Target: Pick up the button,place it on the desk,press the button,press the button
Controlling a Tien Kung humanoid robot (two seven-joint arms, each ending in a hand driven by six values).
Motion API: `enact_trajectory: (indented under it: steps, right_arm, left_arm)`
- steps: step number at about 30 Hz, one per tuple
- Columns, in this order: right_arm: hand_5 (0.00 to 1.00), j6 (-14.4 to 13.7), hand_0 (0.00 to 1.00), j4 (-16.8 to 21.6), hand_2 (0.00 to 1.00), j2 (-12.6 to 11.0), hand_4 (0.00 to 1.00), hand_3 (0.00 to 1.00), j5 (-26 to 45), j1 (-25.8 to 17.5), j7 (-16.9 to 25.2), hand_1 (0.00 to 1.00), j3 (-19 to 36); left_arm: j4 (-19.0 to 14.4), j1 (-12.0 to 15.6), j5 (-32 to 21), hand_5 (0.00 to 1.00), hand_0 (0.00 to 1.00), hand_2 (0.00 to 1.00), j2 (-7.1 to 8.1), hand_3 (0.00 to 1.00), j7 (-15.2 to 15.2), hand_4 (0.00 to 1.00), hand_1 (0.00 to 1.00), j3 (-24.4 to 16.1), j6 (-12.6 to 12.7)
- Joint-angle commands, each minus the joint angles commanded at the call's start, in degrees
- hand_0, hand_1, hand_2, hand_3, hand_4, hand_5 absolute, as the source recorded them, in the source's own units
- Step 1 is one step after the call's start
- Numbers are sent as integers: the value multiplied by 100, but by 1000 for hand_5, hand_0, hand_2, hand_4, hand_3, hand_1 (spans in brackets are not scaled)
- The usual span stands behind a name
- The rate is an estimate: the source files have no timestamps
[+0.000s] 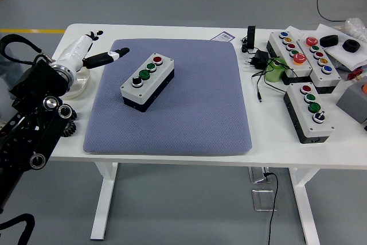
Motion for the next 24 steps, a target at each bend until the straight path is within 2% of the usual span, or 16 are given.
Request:
enact_trajectory:
  steps: [2, 5, 10, 18, 21, 22, 24]
  right_arm:
    - [244, 1, 633, 1, 580, -3, 228, 634, -17, 4, -2, 542, 1]
    - [244, 4, 633, 4, 580, -12, 228, 634, -9, 1, 1, 542, -25]
    - [244, 6, 633, 2, 580, -27, 228, 634, -11, 2, -1, 542, -57]
    - [244, 6, 633, 7, 574, -49, 228, 634, -12, -15, -1, 542, -94]
    - [244, 6, 633, 4, 574, -56, 228, 634, -18, -17, -2, 542, -106]
    - [245, 7, 633, 5, 574, -59, 229, 634, -22, -18, -3, 541, -111]
    - [245, 8, 633, 7, 574, -64, 229, 634, -22, -23, -1, 541, -118]
  left_arm:
    - [175, -80, -1, 799, 998, 998, -66, 998, 54, 998, 998, 94, -48]
    - [486, -219, -179, 796, 998, 998, -246, 998, 175, 998, 998, 349, -173]
    - [765, -389, -421, 786, 998, 998, -450, 998, 254, 998, 998, 716, -172]
    - [1275, -714, -493, 786, 998, 998, -615, 998, 420, 998, 998, 1098, 106]
    - [1458, -829, -450, 786, 998, 998, -615, 998, 552, 998, 998, 1236, 224]
    - [1542, -874, -389, 573, 989, 998, -615, 998, 607, 998, 998, 1278, 227]
    - [1643, -923, -344, 573, 989, 998, -615, 998, 669, 998, 998, 1324, 223]
